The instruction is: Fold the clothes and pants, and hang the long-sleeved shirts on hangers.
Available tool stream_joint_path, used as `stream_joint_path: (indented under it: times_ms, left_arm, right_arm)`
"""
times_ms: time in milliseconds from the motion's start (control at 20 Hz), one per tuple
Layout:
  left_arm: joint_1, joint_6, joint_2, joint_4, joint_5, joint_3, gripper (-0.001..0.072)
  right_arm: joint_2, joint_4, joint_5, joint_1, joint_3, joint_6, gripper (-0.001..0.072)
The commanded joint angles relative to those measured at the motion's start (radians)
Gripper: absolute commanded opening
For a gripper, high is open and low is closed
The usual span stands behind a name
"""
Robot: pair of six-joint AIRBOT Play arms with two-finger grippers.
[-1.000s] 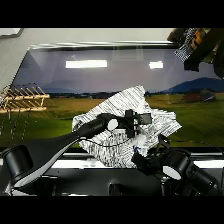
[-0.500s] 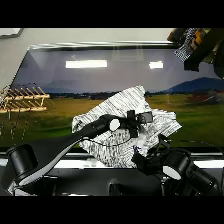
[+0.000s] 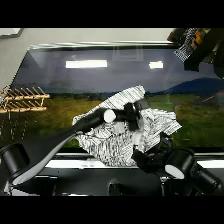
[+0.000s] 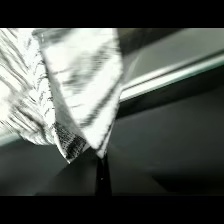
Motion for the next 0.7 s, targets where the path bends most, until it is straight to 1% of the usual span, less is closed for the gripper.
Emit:
stream_joint_path:
  times_ms: [0, 50, 100, 200, 250, 350, 450, 500, 550, 650]
  left_arm:
    - [0.091, -0.145, 0.058, 0.074, -0.080, 0.099, 0.0019]
    - [0.113, -0.210, 0.071, 0.121, -0.106, 0.136, 0.0018]
    - [0.133, -0.270, 0.082, 0.161, -0.127, 0.175, 0.0019]
    - [0.166, -0.347, 0.097, 0.188, -0.130, 0.250, 0.0019]
    - [0.179, -0.357, 0.100, 0.188, -0.127, 0.288, 0.0019]
    - [0.203, -0.357, 0.108, 0.202, -0.124, 0.371, 0.0019]
    - [0.226, -0.357, 0.126, 0.251, -0.125, 0.442, 0.0019]
    - [0.238, -0.357, 0.140, 0.294, -0.125, 0.470, 0.0019]
    - [0.253, -0.362, 0.158, 0.345, -0.125, 0.499, 0.0019]
    - [0.283, -0.416, 0.200, 0.440, -0.124, 0.542, 0.0019]
  right_arm:
    - [0.003, -0.027, -0.023, -0.180, 0.084, -0.043, 0.0031]
    - [-0.002, -0.025, -0.039, -0.275, 0.118, -0.110, 0.0031]
    - [-0.017, -0.006, -0.056, -0.382, 0.163, -0.200, 0.0031]
    - [-0.083, 0.123, -0.116, -0.563, 0.274, -0.455, 0.0031]
    - [-0.135, 0.220, -0.143, -0.627, 0.344, -0.603, 0.0031]
    - [-0.257, 0.353, -0.153, -0.686, 0.521, -0.806, 0.0031]
    - [-0.386, 0.428, -0.151, -0.684, 0.737, -0.951, 0.0031]
    - [-0.442, 0.465, -0.146, -0.685, 0.844, -1.004, 0.0031]
    - [-0.495, 0.463, -0.142, -0.685, 0.961, -1.022, 0.0031]
    - [-0.576, 0.464, -0.130, -0.685, 1.162, -1.043, 0.0031]
